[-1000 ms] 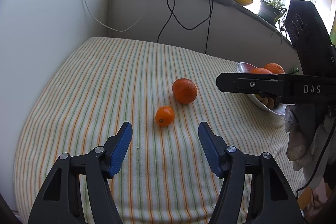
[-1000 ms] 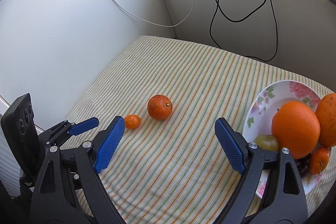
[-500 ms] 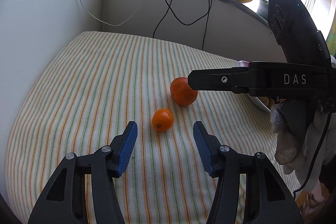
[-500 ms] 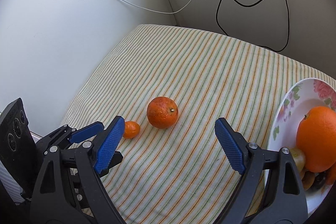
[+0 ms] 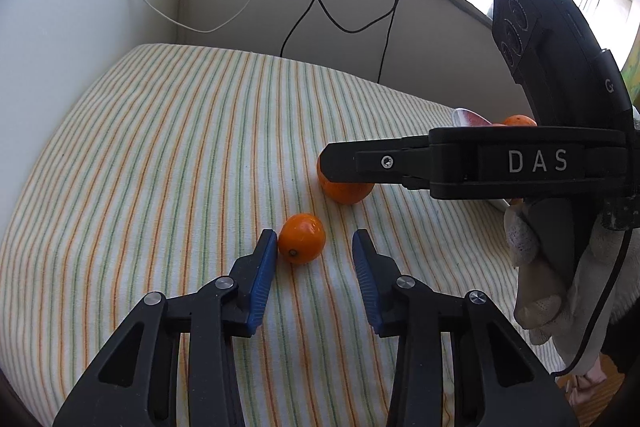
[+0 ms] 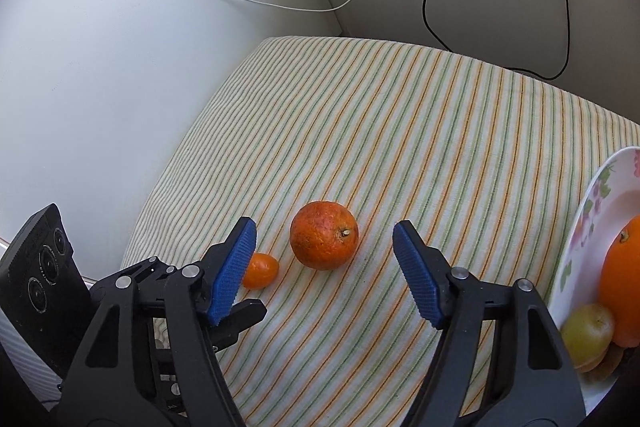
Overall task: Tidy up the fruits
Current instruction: 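Grasp the small tangerine with the left gripper while the right grasps the reddish orange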
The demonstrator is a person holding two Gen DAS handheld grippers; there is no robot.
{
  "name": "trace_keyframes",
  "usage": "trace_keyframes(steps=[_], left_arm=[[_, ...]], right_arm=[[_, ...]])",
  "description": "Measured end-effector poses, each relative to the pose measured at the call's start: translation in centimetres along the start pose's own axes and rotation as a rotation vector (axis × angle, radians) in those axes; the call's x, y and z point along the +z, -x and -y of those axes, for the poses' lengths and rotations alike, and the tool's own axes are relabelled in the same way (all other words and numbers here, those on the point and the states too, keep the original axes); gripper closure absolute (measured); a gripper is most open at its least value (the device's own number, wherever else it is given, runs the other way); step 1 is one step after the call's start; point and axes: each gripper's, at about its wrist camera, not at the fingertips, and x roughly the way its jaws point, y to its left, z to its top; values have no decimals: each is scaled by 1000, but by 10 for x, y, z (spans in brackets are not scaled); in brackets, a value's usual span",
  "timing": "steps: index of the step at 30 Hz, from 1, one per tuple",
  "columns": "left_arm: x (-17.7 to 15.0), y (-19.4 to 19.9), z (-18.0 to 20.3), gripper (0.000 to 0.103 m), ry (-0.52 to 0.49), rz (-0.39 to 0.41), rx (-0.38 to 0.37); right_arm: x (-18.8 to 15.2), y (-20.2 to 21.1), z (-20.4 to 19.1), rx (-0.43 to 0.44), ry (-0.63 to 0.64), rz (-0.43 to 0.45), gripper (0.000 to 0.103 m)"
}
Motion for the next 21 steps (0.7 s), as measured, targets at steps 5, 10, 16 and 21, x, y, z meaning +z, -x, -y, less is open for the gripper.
trace_keyframes(steps=[5, 10, 16, 21], left_arm=[[-1, -1, -4, 71, 14, -7, -3], [-1, -3, -6, 78, 24, -7, 7], [-2, -1, -3, 81, 18, -4, 12], [-2, 0, -2, 81, 15, 1, 14]], right_arm=[[5, -15, -3, -7, 17, -31, 37], [5, -28, -4, -10, 3, -54, 48], [7, -34, 0, 13, -13, -49, 62], [0, -26, 4, 23, -22, -33, 62]])
